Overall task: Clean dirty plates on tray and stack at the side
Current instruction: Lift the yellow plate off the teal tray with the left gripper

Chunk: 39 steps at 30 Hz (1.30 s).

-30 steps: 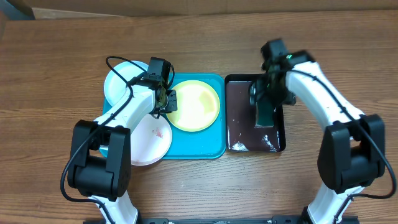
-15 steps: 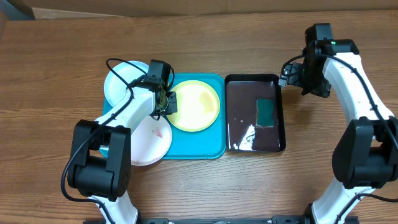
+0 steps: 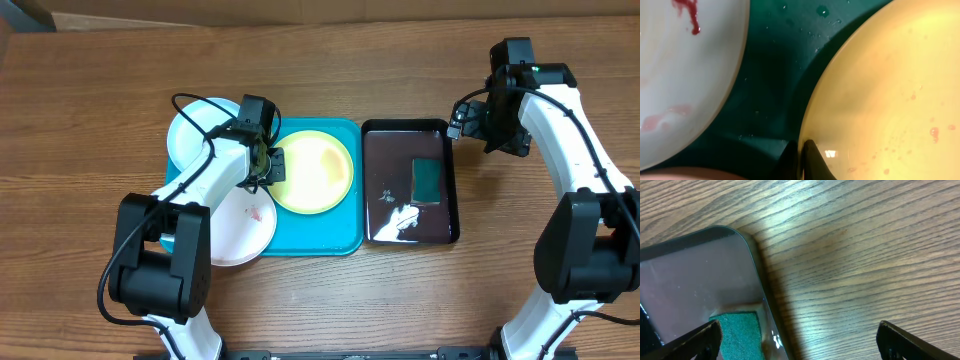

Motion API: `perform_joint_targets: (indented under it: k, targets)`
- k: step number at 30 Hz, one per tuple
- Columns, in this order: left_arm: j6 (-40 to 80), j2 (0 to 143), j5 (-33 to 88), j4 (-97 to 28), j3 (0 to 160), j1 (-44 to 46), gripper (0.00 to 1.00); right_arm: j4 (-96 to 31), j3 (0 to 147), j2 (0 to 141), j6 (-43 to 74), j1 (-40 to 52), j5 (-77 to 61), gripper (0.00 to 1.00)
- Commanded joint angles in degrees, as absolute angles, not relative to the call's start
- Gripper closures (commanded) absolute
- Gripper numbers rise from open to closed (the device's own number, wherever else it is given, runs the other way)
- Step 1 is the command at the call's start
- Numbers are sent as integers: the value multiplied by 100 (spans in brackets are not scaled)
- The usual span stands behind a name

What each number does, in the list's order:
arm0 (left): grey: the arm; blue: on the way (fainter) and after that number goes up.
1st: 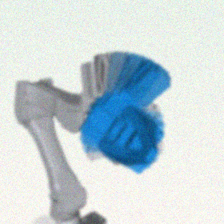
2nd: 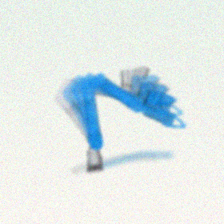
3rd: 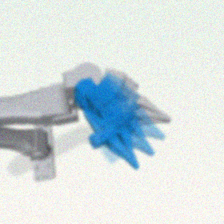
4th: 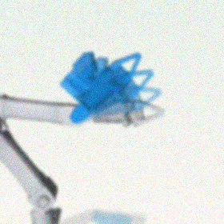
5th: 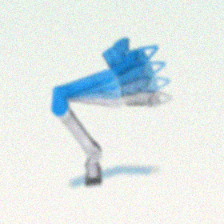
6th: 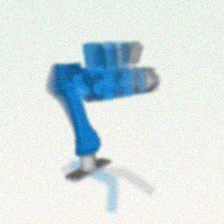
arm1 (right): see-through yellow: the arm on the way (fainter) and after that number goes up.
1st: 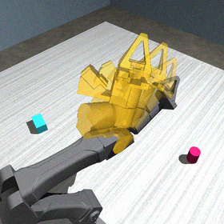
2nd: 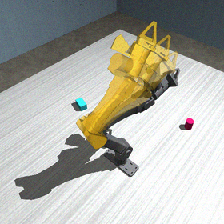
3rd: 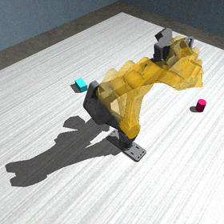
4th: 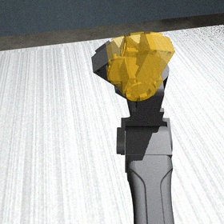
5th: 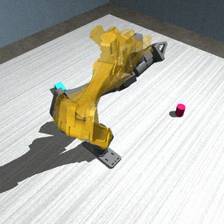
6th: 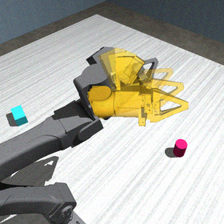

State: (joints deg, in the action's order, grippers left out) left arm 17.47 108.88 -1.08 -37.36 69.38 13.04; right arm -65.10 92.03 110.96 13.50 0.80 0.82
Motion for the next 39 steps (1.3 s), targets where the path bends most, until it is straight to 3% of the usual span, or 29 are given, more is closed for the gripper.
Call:
perform_joint_targets:
  k: [1, 21, 39]
  targets:
    - [1671, 10731, -213, -3959, 7238, 1308, 96, -6475, 9286, 11028, 1387, 89, 80, 0]
    - [1496, 9708, -941, -4696, 8805, 1629, 96, -6475, 9286, 11028, 1387, 89, 80, 0]
    - [1369, 9657, -4703, -4473, 8842, 4442, 96, -6475, 9286, 11028, 1387, 89, 80, 0]
